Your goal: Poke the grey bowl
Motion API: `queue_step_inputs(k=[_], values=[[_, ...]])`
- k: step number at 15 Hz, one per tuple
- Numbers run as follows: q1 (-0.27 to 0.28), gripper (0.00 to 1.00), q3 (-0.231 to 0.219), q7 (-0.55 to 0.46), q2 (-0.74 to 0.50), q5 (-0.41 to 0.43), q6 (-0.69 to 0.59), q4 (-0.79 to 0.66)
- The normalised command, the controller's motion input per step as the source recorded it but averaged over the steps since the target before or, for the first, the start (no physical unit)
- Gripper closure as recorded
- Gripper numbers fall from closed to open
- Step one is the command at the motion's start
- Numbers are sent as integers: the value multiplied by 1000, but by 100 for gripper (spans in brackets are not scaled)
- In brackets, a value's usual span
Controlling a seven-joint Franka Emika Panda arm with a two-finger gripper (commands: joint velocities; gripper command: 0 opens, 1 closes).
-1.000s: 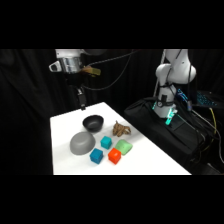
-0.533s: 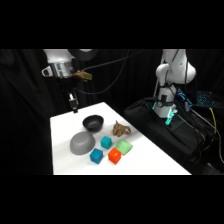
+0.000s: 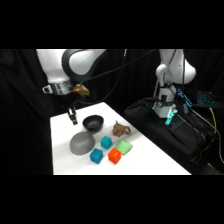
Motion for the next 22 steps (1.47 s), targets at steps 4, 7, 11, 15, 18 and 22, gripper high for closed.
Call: queue_step_inputs(k=[4, 7, 11, 15, 18, 22], values=[[-72, 100, 44, -59, 284, 51, 181, 266], [-90, 100, 53, -76, 246, 72, 169, 240], [-97, 100, 61, -82, 237, 96, 156, 234], [-78, 100, 75, -98, 228, 98, 115, 241], [-61, 100, 74, -104, 211, 81, 74, 247], [-60, 100, 68, -120, 114, 68, 23, 178]])
